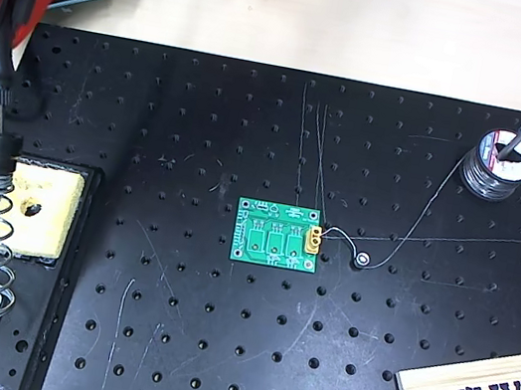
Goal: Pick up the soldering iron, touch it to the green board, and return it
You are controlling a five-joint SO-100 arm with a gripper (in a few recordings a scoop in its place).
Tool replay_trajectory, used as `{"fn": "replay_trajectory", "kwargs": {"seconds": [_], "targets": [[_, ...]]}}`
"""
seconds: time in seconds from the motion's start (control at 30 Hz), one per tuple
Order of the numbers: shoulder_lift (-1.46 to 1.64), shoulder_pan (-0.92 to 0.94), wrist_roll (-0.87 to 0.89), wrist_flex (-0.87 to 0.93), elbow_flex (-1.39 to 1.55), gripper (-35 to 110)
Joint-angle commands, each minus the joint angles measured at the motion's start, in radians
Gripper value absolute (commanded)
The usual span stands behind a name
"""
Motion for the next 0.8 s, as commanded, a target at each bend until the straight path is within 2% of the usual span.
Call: {"fn": "replay_trajectory", "kwargs": {"seconds": [0.0,0.77], "targets": [[0.094,0.028,-0.006,0.063,0.017,0],[0.374,0.158,-0.069,0.278,0.063,0]]}}
